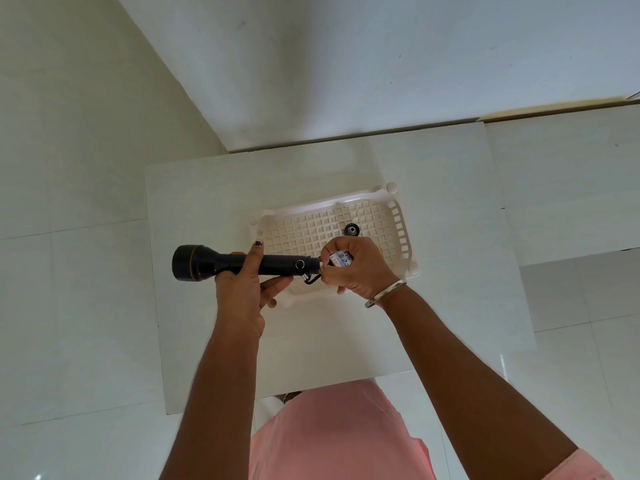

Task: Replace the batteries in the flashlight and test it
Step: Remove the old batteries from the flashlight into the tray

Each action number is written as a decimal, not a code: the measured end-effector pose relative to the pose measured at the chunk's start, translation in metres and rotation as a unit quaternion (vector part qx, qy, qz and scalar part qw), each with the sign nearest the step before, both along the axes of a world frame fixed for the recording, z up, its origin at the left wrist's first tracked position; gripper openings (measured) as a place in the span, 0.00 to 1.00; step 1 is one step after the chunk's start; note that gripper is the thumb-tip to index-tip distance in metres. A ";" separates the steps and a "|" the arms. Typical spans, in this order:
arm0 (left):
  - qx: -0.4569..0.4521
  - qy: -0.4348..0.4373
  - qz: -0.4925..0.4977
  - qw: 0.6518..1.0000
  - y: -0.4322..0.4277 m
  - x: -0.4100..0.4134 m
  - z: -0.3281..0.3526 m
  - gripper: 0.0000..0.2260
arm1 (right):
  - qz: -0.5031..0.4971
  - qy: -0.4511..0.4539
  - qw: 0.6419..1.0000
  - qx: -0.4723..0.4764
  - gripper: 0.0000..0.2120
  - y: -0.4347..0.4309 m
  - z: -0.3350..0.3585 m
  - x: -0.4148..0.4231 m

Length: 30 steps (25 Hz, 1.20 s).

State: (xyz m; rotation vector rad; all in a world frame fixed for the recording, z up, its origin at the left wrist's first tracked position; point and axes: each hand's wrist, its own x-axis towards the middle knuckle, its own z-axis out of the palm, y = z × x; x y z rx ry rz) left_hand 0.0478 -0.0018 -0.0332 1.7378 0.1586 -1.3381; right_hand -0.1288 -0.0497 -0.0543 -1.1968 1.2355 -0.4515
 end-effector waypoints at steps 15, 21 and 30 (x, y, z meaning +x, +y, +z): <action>-0.070 -0.077 0.006 0.995 -0.006 -0.010 0.013 0.15 | -0.035 -0.117 0.978 0.168 0.18 0.010 -0.014 -0.011; -0.094 -0.107 0.024 0.990 -0.005 -0.011 0.018 0.22 | -0.119 -0.182 0.954 0.204 0.19 0.025 -0.022 0.001; -0.120 -0.213 0.081 0.966 0.021 0.041 0.031 0.15 | -0.282 -0.181 0.913 0.232 0.07 0.017 -0.034 -0.006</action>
